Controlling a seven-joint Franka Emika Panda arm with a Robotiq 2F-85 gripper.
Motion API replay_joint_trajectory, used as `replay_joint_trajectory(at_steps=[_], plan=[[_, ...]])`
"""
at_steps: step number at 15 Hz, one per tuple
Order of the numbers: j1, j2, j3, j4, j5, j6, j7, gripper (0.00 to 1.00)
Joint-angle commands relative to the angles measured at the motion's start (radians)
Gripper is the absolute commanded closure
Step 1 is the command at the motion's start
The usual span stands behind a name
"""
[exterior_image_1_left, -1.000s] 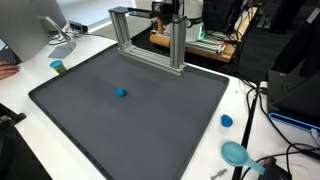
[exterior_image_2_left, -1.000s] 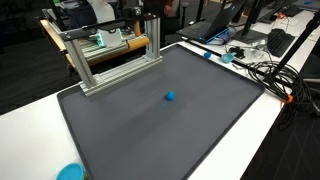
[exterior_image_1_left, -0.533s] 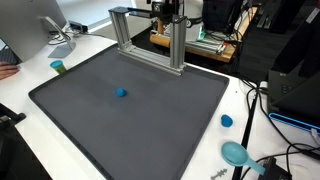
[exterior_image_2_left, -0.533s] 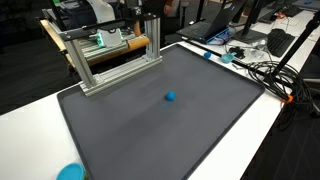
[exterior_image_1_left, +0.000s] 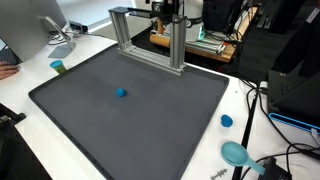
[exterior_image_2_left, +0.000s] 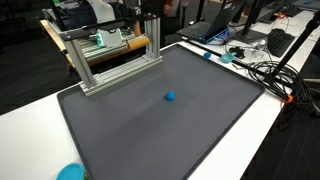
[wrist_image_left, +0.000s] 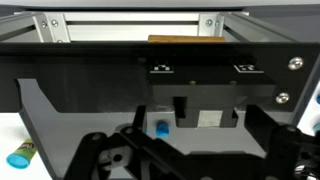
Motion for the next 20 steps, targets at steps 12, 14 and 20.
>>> replay_joint_trajectory(at_steps=[12, 14, 20], plan=[[0.015, -0.023, 0.046, 0.003, 0.035, -0.076, 0.105, 0.0], [0.024, -0.016, 0.043, 0.003, 0.043, -0.073, 0.097, 0.0], [0.035, 0.01, 0.049, 0.003, 0.059, -0.03, 0.103, 0.03]])
